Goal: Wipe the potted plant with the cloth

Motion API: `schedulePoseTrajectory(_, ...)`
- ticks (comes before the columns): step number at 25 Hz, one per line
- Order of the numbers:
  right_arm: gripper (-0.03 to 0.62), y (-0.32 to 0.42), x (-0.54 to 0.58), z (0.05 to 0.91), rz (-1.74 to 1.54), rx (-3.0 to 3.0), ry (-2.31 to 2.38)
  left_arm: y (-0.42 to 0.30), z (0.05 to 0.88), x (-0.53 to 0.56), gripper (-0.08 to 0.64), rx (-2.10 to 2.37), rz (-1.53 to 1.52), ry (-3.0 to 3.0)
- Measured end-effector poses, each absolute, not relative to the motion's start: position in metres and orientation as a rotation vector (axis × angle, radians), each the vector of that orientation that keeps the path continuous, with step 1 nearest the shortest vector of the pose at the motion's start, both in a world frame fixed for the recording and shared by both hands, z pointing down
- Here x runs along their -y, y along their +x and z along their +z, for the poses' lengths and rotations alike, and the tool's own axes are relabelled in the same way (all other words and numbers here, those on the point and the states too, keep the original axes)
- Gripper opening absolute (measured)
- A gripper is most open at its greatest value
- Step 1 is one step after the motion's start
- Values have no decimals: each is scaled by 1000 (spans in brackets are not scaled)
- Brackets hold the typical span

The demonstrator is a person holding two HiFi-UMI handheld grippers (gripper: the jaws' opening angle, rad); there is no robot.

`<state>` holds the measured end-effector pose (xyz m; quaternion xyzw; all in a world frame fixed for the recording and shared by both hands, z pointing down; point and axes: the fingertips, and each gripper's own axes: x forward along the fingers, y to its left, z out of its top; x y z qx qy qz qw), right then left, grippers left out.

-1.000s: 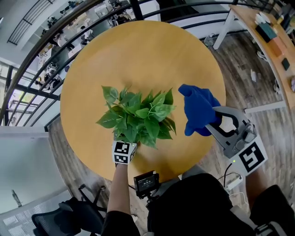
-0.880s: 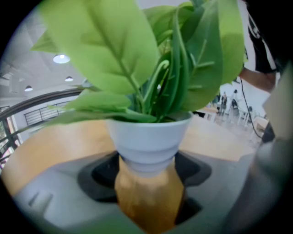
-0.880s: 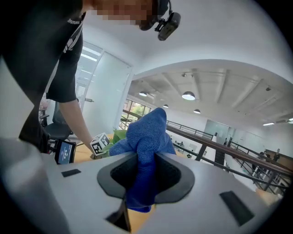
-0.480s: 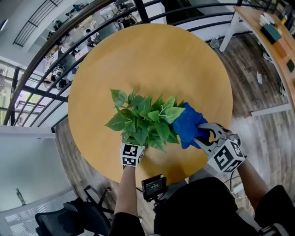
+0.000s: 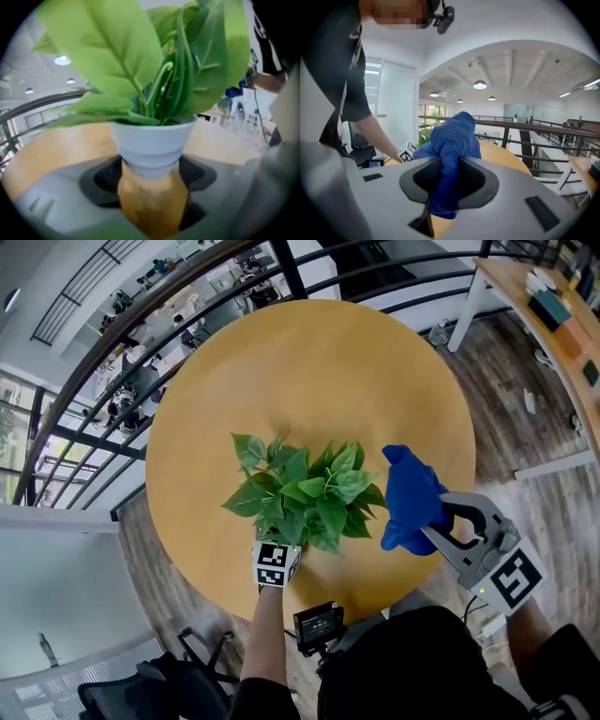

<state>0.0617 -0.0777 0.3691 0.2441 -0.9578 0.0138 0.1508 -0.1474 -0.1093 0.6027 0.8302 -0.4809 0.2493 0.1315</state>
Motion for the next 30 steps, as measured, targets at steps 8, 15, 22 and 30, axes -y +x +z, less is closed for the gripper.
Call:
schedulePoseTrajectory(8,102,-4,41,418,29,2609,459,-150,604,110,368,1398,721,2406)
schedulePoseTrajectory(15,102,17,10,503,27,2401,360,-151,606,112,368,1391,722,2415)
schedulePoseTrajectory(22,103,76,25,529,65,2254,527,-149,604,110,368,1394,722,2413)
schedulePoseTrajectory(30,103,80,80,377,-65,2624,840,-148,603,111,368,1397,725,2414)
